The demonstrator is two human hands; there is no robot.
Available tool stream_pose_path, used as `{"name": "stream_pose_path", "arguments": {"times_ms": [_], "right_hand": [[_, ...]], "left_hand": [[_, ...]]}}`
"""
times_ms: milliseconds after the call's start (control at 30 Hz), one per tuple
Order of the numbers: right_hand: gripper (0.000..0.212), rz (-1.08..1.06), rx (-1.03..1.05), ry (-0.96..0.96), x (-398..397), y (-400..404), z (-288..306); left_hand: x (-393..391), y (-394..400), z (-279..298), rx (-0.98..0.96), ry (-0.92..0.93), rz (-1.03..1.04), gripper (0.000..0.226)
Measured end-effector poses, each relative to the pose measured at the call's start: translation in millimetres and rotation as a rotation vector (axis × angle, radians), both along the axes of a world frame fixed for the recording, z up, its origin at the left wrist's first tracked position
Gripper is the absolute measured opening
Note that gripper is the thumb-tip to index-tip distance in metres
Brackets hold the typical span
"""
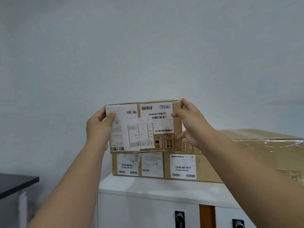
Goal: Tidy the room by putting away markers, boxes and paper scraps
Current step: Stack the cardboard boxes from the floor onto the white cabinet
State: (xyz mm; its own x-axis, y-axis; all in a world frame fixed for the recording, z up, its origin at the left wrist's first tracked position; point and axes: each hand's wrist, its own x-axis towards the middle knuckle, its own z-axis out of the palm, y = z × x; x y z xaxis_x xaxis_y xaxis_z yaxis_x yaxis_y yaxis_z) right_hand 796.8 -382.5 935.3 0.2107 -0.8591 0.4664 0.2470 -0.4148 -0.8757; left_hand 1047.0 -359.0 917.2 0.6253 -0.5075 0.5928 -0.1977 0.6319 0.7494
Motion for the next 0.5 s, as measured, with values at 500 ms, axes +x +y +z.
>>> {"name": "stream_pose_path", "arguments": {"times_ms": [500], "right_hand": [[0.070,-0.406,-0.271,0.799,23,-90,-34]], "left_hand": [[35,-62,-61,0.265,-0.124,0.222,0.038]]}}
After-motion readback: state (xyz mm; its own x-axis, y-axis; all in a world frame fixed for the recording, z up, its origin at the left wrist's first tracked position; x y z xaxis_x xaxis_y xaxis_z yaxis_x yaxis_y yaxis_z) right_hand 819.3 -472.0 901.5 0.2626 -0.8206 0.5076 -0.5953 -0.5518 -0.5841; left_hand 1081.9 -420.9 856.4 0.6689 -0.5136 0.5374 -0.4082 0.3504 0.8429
